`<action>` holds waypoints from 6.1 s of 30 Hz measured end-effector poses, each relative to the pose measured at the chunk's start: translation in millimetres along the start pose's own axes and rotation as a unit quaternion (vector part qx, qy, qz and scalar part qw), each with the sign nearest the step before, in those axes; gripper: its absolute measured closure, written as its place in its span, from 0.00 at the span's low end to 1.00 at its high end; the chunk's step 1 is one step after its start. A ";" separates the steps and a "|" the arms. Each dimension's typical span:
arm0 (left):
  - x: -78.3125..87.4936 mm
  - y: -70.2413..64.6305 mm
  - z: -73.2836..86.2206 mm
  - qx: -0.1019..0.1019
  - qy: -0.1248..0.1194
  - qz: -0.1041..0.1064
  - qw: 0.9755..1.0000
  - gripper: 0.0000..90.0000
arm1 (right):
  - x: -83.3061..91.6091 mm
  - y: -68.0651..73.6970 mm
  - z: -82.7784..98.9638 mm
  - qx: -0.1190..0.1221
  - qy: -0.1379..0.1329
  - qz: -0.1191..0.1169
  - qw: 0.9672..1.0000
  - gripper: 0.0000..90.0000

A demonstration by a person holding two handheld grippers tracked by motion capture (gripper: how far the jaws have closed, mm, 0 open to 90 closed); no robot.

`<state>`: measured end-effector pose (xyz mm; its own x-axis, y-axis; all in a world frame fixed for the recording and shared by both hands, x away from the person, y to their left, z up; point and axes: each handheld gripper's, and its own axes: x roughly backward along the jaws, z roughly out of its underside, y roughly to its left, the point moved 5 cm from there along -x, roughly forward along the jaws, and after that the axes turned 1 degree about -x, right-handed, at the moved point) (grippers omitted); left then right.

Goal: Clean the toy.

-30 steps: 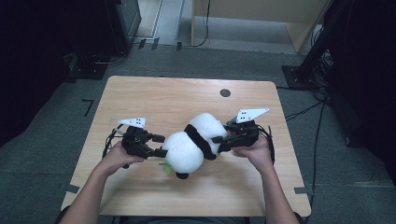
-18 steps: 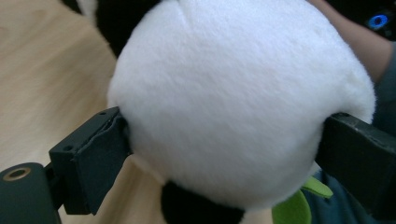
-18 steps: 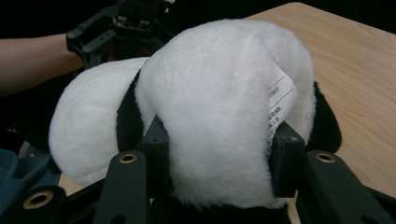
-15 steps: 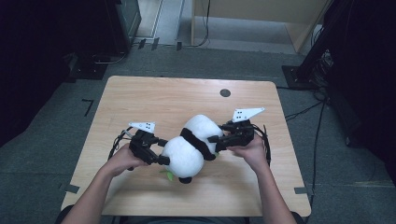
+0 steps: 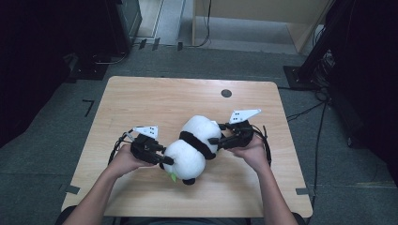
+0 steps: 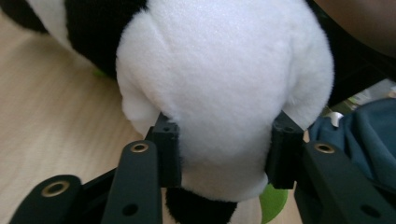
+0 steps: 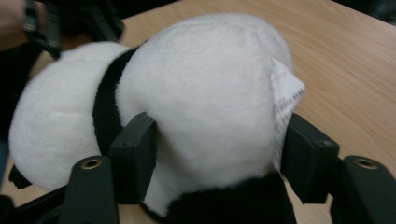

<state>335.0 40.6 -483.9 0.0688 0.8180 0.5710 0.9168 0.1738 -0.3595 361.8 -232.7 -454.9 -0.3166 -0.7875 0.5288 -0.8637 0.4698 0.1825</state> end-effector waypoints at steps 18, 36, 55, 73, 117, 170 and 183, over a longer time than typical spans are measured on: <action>28.9 16.6 -12.8 0.052 -0.105 -0.100 0.988 0.67 | 38.8 -56.0 35.6 -0.132 -0.022 0.183 0.974 0.32; 16.3 30.3 -18.2 0.105 -0.144 -0.155 0.972 0.66 | 27.2 -82.6 83.9 -0.184 0.086 0.261 0.944 0.54; 2.4 27.3 -24.2 0.108 -0.148 -0.177 0.967 0.66 | 26.3 -17.8 6.3 -0.127 -0.047 0.195 0.971 0.87; -3.5 12.6 -33.0 0.109 -0.166 -0.186 0.962 0.68 | -32.8 67.5 -33.6 -0.040 -0.080 0.070 0.994 0.88; 19.1 25.8 -27.0 0.161 -0.202 -0.160 0.953 0.68 | -64.3 18.0 27.9 -0.060 0.048 0.133 0.988 0.89; 107.7 112.2 17.2 0.184 -0.199 -0.234 0.934 0.67 | 65.9 -98.7 78.7 -0.214 0.011 0.281 0.935 0.86; 103.2 127.4 30.3 0.184 -0.160 -0.268 0.932 0.63 | 57.4 -114.0 97.5 -0.231 0.040 0.292 0.927 0.83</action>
<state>447.0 163.8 -493.1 -0.5342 0.6712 0.5139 0.5847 0.7324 -0.3488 403.8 -370.3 -526.2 -0.6315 -0.3227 0.7051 -0.2890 0.9417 0.1722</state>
